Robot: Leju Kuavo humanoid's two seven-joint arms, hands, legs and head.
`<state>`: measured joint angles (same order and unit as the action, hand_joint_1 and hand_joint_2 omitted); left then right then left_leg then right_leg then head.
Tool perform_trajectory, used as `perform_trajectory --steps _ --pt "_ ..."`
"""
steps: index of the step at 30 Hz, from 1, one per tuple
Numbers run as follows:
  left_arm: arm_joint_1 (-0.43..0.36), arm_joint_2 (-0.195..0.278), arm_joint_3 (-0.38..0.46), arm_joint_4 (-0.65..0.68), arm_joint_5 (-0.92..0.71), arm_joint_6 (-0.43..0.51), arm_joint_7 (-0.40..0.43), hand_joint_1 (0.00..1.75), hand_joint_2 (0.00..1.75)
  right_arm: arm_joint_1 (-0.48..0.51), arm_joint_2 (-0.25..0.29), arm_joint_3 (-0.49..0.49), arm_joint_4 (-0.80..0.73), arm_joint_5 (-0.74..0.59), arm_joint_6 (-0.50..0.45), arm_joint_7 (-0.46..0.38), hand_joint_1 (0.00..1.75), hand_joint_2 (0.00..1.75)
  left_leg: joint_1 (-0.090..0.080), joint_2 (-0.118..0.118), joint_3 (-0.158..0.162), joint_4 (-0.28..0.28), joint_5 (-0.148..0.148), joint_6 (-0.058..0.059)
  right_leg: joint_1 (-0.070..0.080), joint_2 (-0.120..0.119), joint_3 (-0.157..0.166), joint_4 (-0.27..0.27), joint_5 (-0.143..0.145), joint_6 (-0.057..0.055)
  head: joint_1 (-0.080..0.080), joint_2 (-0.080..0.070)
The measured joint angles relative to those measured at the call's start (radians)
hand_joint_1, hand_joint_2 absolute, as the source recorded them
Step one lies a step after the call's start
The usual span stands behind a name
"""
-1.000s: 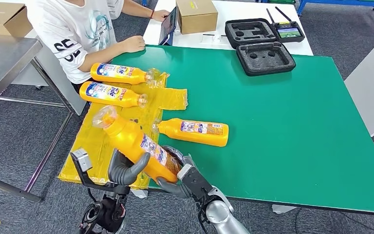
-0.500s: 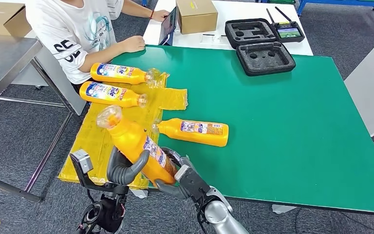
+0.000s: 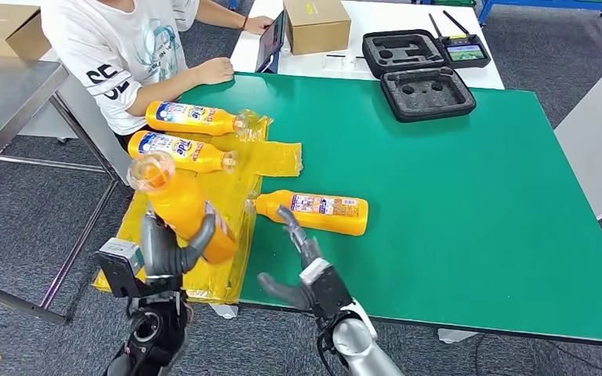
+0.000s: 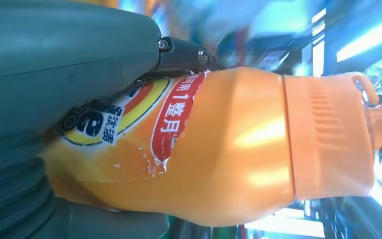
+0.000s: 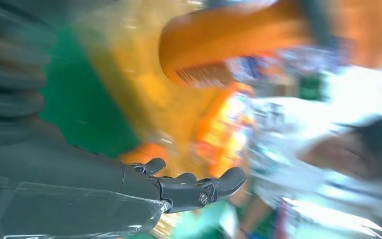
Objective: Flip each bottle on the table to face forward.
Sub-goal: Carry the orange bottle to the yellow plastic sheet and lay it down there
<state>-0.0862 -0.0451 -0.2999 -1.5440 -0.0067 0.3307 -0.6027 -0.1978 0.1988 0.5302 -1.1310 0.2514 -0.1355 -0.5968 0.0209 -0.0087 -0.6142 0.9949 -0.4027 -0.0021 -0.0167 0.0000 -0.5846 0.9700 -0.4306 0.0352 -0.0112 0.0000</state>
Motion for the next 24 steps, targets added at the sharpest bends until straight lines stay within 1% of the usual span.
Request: perform_trajectory --steps 5,8,10,14,17,20,24 --pt "-0.061 0.039 0.058 0.034 -0.221 0.112 0.018 1.75 1.75 0.014 -0.016 -0.002 -0.155 -0.11 -0.004 -0.047 0.0 0.0 0.0 0.0 0.0 0.0 0.0 0.0 0.0 0.0 0.0 0.0 0.0 0.0 0.0 0.0" --pt "-0.096 0.066 0.076 0.073 -0.325 0.137 0.054 1.75 1.75 0.02 -0.02 -0.002 -0.215 -0.154 -0.011 -0.071 0.0 0.0 0.0 0.0 0.0 0.0 0.0 0.0 0.0 0.0 0.0 0.0 0.0 0.0 0.0 0.0" --pt "-0.127 0.092 0.078 0.11 -0.429 0.14 0.103 1.75 1.75 0.027 -0.024 -0.002 -0.253 -0.185 -0.025 -0.088 0.0 0.0 0.0 0.0 0.0 0.0 0.0 0.0 0.0 0.0 0.0 0.0 0.0 0.0 0.0 0.0" --pt "-0.208 0.166 0.062 0.226 -0.626 0.081 0.194 1.75 1.75 0.041 -0.027 -0.002 -0.343 -0.235 -0.044 -0.1 0.0 0.0 0.0 0.001 0.001 0.0 0.0 0.0 0.0 0.001 0.0 0.0 0.0 0.0 0.0 0.0" --pt "-0.254 0.215 0.037 0.308 -0.7 0.026 0.219 1.75 1.75 0.046 -0.027 -0.002 -0.382 -0.255 -0.043 -0.1 0.0 0.0 0.0 0.003 0.001 0.0 0.0 0.0 0.0 0.003 -0.001 0.0 0.0 0.0 0.0 0.0" --pt "-0.296 0.25 0.002 0.385 -0.748 -0.038 0.236 1.75 1.75 0.047 -0.027 -0.002 -0.391 -0.261 -0.031 -0.1 0.0 0.0 0.0 0.003 0.001 0.0 0.0 0.0 0.0 0.003 -0.001 0.0 0.0 0.0 0.0 0.0" --pt "-0.347 0.281 -0.052 0.474 -0.807 -0.101 0.255 1.75 1.75 0.043 -0.026 -0.002 -0.389 -0.261 -0.017 -0.1 0.0 1.75 0.0 0.003 0.0 0.0 0.0 0.0 0.0 0.002 -0.001 0.0 0.0 0.0 0.0 0.0"
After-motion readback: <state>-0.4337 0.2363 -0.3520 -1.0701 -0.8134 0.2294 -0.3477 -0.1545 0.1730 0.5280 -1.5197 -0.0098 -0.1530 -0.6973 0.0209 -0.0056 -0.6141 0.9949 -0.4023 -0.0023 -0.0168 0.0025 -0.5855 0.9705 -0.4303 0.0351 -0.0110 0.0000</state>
